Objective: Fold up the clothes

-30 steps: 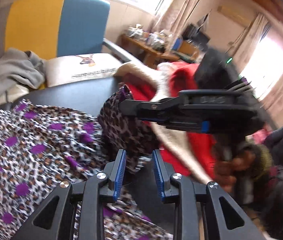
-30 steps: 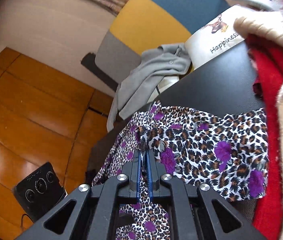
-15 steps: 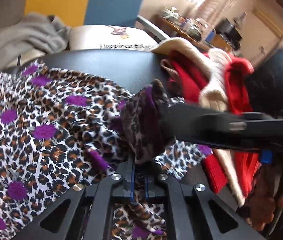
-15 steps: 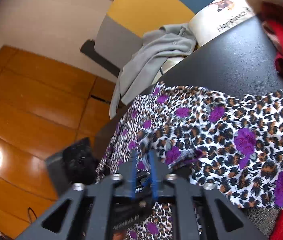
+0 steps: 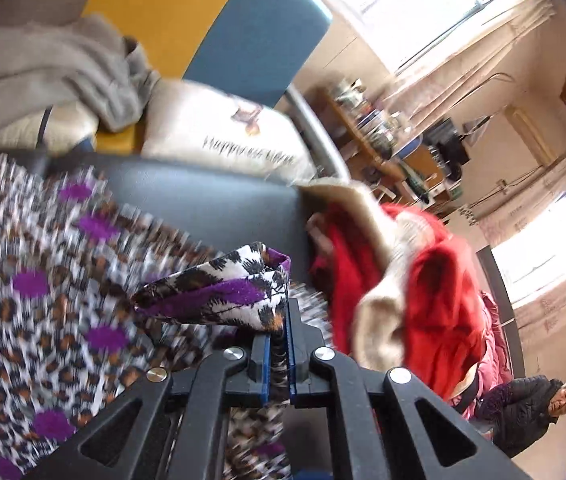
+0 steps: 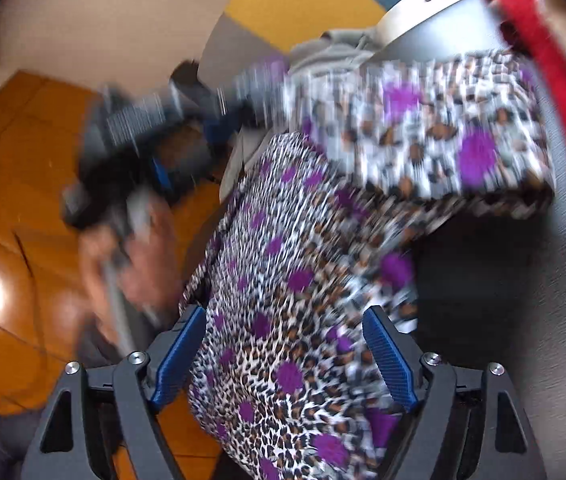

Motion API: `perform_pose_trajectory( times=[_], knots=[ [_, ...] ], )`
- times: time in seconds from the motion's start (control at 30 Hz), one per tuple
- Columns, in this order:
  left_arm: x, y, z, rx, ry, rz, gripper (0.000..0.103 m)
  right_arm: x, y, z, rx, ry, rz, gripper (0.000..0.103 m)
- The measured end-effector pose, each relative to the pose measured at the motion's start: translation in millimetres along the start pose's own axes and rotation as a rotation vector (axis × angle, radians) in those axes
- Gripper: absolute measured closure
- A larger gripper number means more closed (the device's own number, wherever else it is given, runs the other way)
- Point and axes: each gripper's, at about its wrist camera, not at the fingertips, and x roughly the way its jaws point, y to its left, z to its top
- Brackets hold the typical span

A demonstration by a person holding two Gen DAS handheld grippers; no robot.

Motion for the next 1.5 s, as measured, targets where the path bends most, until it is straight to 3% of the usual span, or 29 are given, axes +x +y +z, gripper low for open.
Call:
perform_pose_trajectory(
  times=[0.2,0.33,0.4,0.5,0.57,0.73,0.87,1.0,1.13,1.27,1.4,1.5],
  knots=[
    [-48,-54,51,0.104,-0.139,-0.045,0.098,24,-1,3,0.047,-0.088,0.063,0.015],
    [-81,-66,73,0.127,-0.223,-0.048,0.098,20,7,24,0.018,-0.199,0.083,0.015],
    [-100,-60,77,0.113,-0.265,-0.044,0.098,19,9,36,-0.001,-0.235,0.059,0.014],
    [-134,-34,75,0.063,-0.324,-0.024,0.098,22,-1,49,0.006,-0.239,-0.079,0.014],
    [-154,-6,66,0.031,-0.353,0.008,0.098,23,-9,50,0.017,-0.228,-0.146,0.014],
    [-181,82,12,-0.103,-0.366,0.107,0.098,23,-12,43,-0.024,-0.228,-0.188,0.013],
    [-180,156,-41,-0.229,-0.312,0.189,0.098,32,-1,41,-0.101,-0.198,-0.243,0.007],
    [-168,206,-83,-0.301,-0.215,0.266,0.098,44,4,36,-0.173,-0.179,-0.288,0.0],
    [-157,249,-119,-0.452,-0.115,0.219,0.091,50,8,30,-0.222,-0.165,-0.324,0.0],
    [-183,277,-145,-0.611,-0.196,0.092,0.085,48,7,29,-0.216,-0.172,-0.31,0.0],
    [-203,289,-147,-0.641,-0.224,0.119,0.083,47,7,28,-0.217,-0.175,-0.309,0.0],
    [-201,289,-131,-0.614,-0.193,0.127,0.079,49,7,28,-0.222,-0.175,-0.316,0.0]
  ],
)
